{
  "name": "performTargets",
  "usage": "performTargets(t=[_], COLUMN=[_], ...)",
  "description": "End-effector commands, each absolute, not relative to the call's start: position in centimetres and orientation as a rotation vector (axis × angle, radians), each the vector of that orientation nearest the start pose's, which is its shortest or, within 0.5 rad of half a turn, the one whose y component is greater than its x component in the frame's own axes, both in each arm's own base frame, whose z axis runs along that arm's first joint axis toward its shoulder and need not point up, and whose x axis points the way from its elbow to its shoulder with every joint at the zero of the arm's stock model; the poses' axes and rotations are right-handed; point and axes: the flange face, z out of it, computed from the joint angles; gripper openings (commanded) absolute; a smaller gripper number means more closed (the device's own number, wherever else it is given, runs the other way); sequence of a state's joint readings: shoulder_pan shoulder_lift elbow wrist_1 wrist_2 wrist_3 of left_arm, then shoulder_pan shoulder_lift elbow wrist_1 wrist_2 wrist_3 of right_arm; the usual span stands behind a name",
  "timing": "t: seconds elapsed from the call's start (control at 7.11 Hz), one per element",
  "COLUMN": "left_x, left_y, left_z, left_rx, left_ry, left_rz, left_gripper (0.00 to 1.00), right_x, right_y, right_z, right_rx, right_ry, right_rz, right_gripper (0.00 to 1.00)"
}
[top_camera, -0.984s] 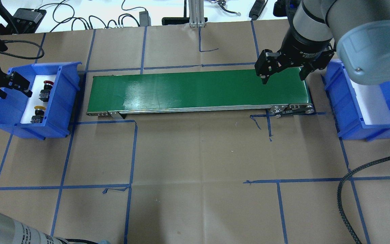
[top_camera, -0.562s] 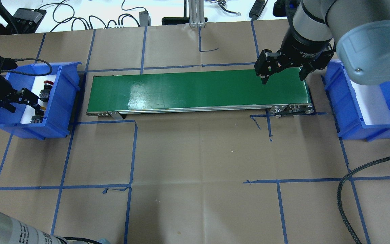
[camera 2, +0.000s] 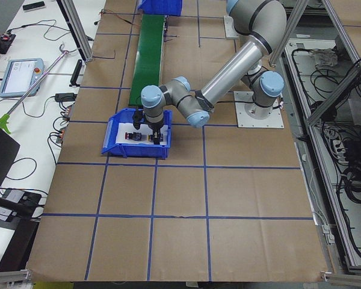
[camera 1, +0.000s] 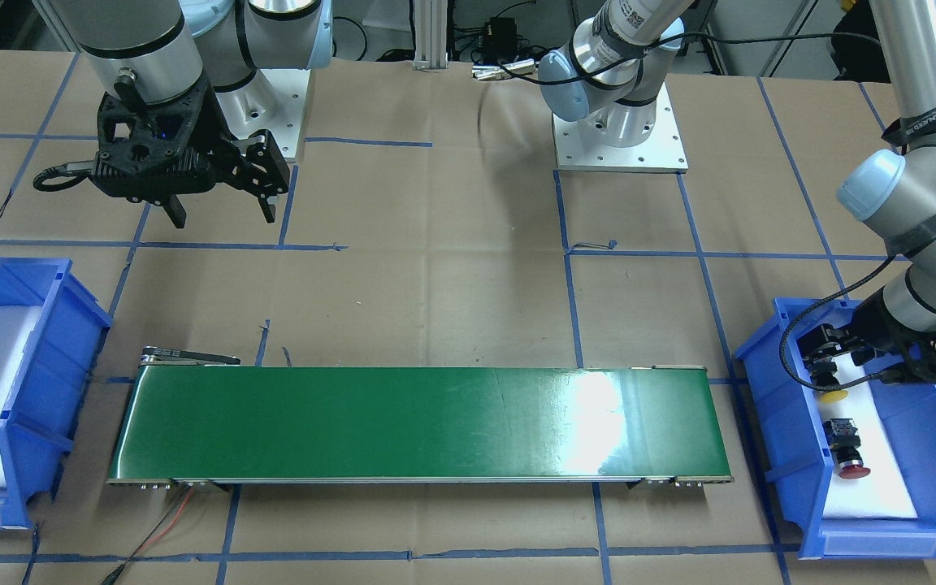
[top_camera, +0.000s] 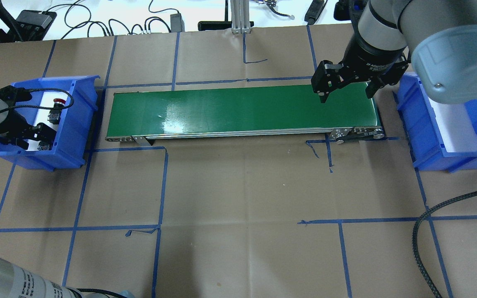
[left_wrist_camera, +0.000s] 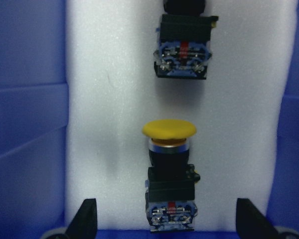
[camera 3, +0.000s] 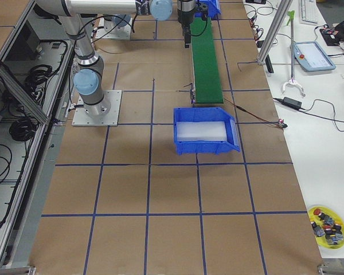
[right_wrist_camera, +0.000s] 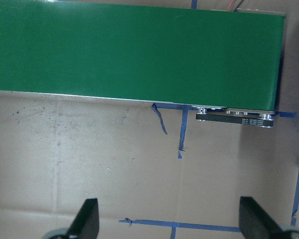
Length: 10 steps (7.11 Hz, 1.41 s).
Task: Transport two buttons from left to right
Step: 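Lower the left gripper and grasp the yellow-capped button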
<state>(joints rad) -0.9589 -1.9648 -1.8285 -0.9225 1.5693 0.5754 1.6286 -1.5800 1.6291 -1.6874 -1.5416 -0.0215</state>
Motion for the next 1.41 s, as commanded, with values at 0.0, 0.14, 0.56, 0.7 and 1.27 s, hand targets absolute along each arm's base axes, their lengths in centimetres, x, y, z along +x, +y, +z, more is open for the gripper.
performTargets(t=[0.0, 0.14, 0.56, 0.7, 1.27], left_x=[21.8, 21.7, 22.0, 22.0, 22.8], left_y=[-54.8, -54.9, -55.3, -55.4, -56.9], left_z=[21.1, 21.1, 21.7, 22.5, 33.5], left_rx=[-0.053, -0.046, -0.048, -0.046, -0.029], left_ry=[3.148, 3.147, 3.145, 3.137, 3.146], left_rz=[0.007, 0.005, -0.001, -0.015, 0.02], left_gripper=[0.78, 0.61, 0.15, 0.11, 0.11], right_x=[16.5, 16.5, 16.4, 16.5, 16.5], right_y=[-48.5, -48.5, -48.6, -48.5, -48.6], right_z=[47.6, 47.6, 47.6, 47.6, 47.7], right_rx=[-0.126, -0.123, -0.121, -0.123, -0.123], right_ry=[3.105, 3.107, 3.105, 3.105, 3.105], right_rz=[-0.104, -0.106, -0.106, -0.106, -0.109], right_gripper=[1.0, 1.0, 1.0, 1.0, 1.0])
